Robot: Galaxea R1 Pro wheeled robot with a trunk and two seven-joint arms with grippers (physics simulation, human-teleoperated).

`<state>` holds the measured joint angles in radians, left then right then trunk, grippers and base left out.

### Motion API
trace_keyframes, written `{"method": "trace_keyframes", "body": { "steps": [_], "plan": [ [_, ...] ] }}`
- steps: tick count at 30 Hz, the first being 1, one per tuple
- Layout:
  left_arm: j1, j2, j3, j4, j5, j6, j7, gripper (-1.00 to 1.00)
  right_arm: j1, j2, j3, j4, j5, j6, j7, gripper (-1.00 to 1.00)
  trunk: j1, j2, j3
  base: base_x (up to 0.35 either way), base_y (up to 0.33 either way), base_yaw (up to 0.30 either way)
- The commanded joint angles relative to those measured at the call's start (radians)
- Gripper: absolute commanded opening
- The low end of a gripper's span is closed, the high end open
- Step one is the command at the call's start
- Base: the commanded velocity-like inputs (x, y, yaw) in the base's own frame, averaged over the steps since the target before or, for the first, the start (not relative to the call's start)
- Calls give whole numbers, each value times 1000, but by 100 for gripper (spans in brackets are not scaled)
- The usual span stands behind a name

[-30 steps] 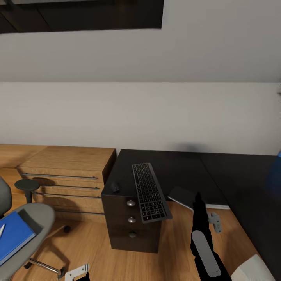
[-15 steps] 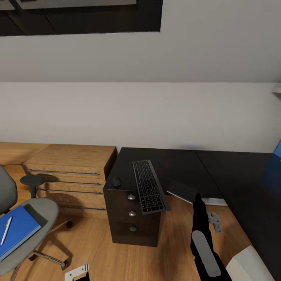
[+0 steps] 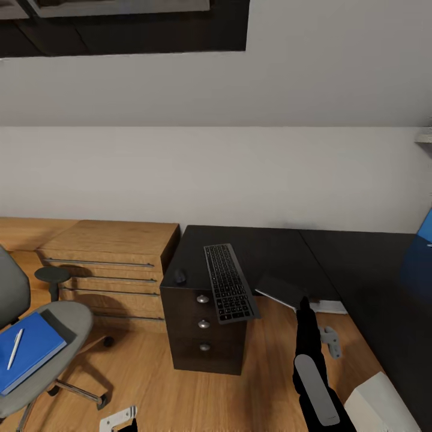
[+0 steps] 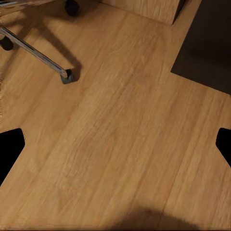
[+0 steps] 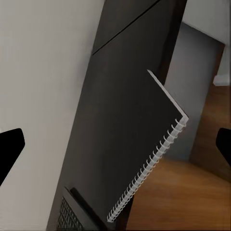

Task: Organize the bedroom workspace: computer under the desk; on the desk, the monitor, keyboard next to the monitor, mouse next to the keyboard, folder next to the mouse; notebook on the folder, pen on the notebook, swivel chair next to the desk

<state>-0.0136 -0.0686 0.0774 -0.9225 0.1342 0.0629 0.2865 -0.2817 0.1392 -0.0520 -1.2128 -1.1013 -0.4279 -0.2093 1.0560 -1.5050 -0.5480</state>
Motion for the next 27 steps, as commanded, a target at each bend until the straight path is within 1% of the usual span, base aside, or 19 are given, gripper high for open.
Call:
{"method": "trace_keyframes", "body": {
  "steps": [1,8,13,16,20,25,27],
  "plan": [
    [0,0,1,-2,7,4,2,100,-1,0,0,-1,-6,-3,-1,100,0,-1,-1,-252,0,0],
    [0,0,1,-2,8,5,2,100,-1,0,1,6,-6,-2,-2,100,0,-1,-1,-217,0,0],
    [0,0,1,-4,7,5,2,100,-1,-1,0,18,-6,6,-8,100,0,-1,-1,-52,0,0],
    [0,0,2,-5,7,5,2,100,-2,-4,0,27,-6,33,-10,100,0,-1,-1,-17,0,0],
    [0,1,3,-6,6,5,4,100,-2,-6,0,35,-6,74,-19,100,-16,27,11,-6,0,0],
    [0,1,6,-2,8,8,6,100,-1,-6,0,42,-7,159,-44,100,-35,62,27,-2,0,0],
    [0,1,6,-1,8,9,6,100,-1,-6,1,44,-6,173,-46,100,-43,76,33,0,0,0]
  ]
}}
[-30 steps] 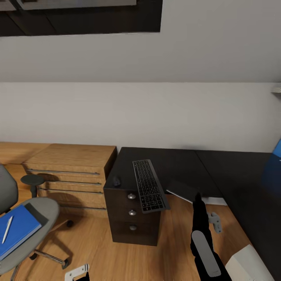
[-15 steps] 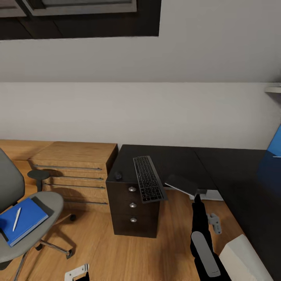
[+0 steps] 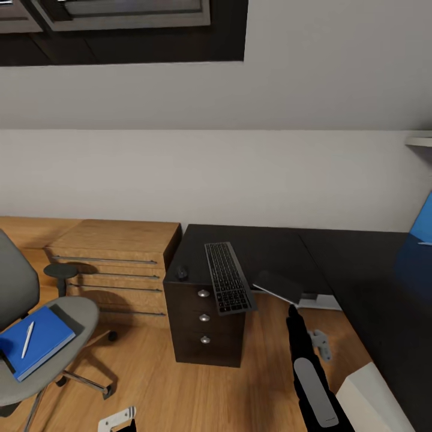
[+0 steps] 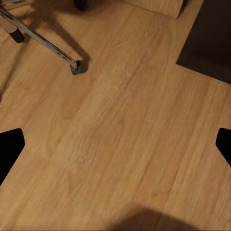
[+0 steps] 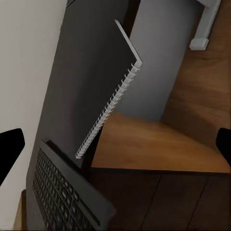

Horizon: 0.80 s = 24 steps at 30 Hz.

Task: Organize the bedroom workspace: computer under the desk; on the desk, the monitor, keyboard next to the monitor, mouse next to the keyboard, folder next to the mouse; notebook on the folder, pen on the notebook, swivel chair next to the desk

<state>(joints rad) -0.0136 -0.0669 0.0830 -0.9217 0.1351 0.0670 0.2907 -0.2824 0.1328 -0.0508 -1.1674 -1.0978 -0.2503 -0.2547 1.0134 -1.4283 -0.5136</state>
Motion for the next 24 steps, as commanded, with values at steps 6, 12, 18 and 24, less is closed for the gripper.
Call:
{"method": "trace_keyframes", "body": {
  "steps": [6,12,18,24],
  "plan": [
    [0,-2,-3,42,7,8,5,100,0,0,2,61,-8,16,2,100,-23,42,18,0,0,0],
    [0,-7,-6,78,5,7,3,100,0,-1,21,334,57,14,4,100,-46,84,37,0,0,0],
    [0,-8,-8,80,5,7,2,100,0,0,48,467,222,12,5,100,-69,126,55,0,0,0],
    [0,-8,-8,81,5,6,2,100,0,0,84,617,454,-12,4,100,-92,168,74,0,0,0]
  ]
}}
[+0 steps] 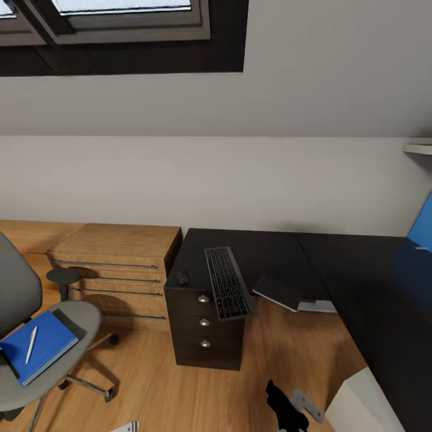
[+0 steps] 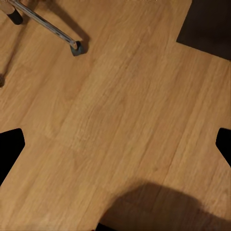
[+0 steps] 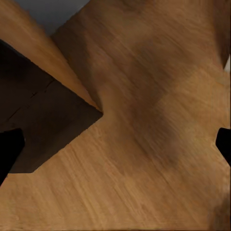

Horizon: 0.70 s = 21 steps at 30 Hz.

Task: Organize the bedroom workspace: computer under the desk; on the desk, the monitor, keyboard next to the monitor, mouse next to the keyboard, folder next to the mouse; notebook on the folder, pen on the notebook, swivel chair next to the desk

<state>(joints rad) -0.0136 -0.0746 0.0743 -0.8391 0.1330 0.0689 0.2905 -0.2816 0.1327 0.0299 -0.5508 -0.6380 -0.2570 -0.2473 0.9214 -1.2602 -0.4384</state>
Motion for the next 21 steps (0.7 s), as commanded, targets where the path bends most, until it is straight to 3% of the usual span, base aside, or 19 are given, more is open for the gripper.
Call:
{"method": "trace_keyframes", "body": {
  "steps": [1,2,3,4,11,14,21],
  "plan": [
    [0,-1,1,-3,7,3,1,100,-1,0,7,45,58,-29,-4,100,-4,7,2,0,0,0],
    [0,-1,1,-3,7,3,1,100,-1,0,8,65,87,-45,-4,100,-8,14,5,0,0,0],
    [0,-1,1,-4,8,2,0,100,-1,-1,11,116,159,-107,-4,100,-12,21,8,0,0,0],
    [0,-1,1,-4,8,3,0,100,-1,-1,11,142,189,-152,-5,100,-15,28,12,0,0,0],
    [0,-2,0,-6,8,5,0,100,-1,-2,10,248,237,-277,-5,100,-42,77,34,0,0,0],
    [0,-2,-19,-3,8,5,2,100,-1,-2,15,287,249,-335,-2,100,-54,98,43,0,0,0],
    [0,3,-32,156,7,-3,2,100,-1,-3,17,314,321,-369,62,100,-81,147,65,0,0,0]
  ]
}}
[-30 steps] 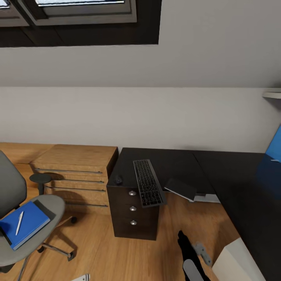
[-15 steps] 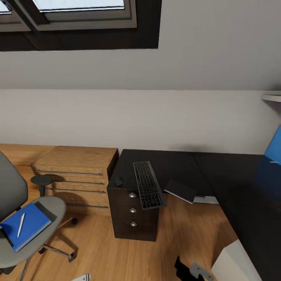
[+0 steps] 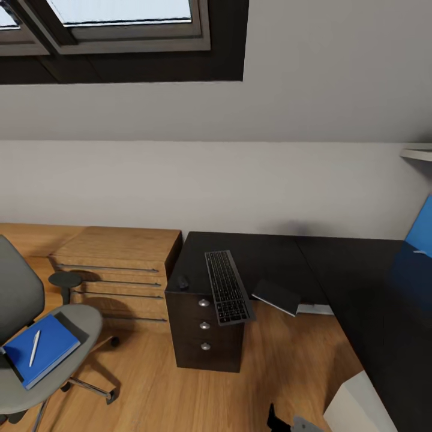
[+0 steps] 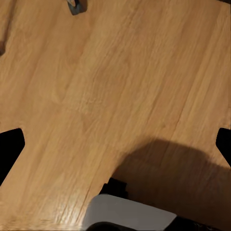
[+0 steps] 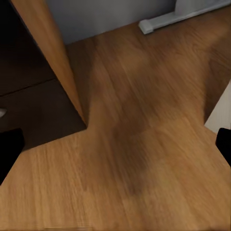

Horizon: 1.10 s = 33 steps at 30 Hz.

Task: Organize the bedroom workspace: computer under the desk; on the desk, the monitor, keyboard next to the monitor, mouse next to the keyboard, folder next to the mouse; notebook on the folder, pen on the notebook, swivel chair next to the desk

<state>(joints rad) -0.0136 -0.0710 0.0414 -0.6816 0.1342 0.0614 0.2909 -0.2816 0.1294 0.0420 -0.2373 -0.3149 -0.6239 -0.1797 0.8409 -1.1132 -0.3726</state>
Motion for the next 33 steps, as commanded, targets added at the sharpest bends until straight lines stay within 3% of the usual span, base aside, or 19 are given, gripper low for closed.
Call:
{"method": "trace_keyframes", "body": {
  "steps": [1,6,7,12,25,33],
  "plan": [
    [0,0,1,12,6,3,2,100,-1,0,4,3,3,-4,-2,100,-4,7,2,0,0,0],
    [0,1,0,53,6,-25,0,100,-1,1,1,12,16,-7,8,100,-23,42,18,0,0,0],
    [0,1,-2,66,6,-145,-1,100,-1,2,-1,15,22,-28,11,100,-27,49,21,0,0,0],
    [0,-4,-3,74,5,-188,-4,100,-1,8,2,18,23,-67,11,100,-42,77,33,0,0,0],
    [0,0,-3,77,7,-190,-2,100,-1,10,7,39,26,-68,12,100,-42,77,33,-10,0,-9],
    [0,0,-4,77,8,-189,-2,100,-1,12,7,41,27,-68,14,100,-42,77,31,-275,0,-1]
  ]
}}
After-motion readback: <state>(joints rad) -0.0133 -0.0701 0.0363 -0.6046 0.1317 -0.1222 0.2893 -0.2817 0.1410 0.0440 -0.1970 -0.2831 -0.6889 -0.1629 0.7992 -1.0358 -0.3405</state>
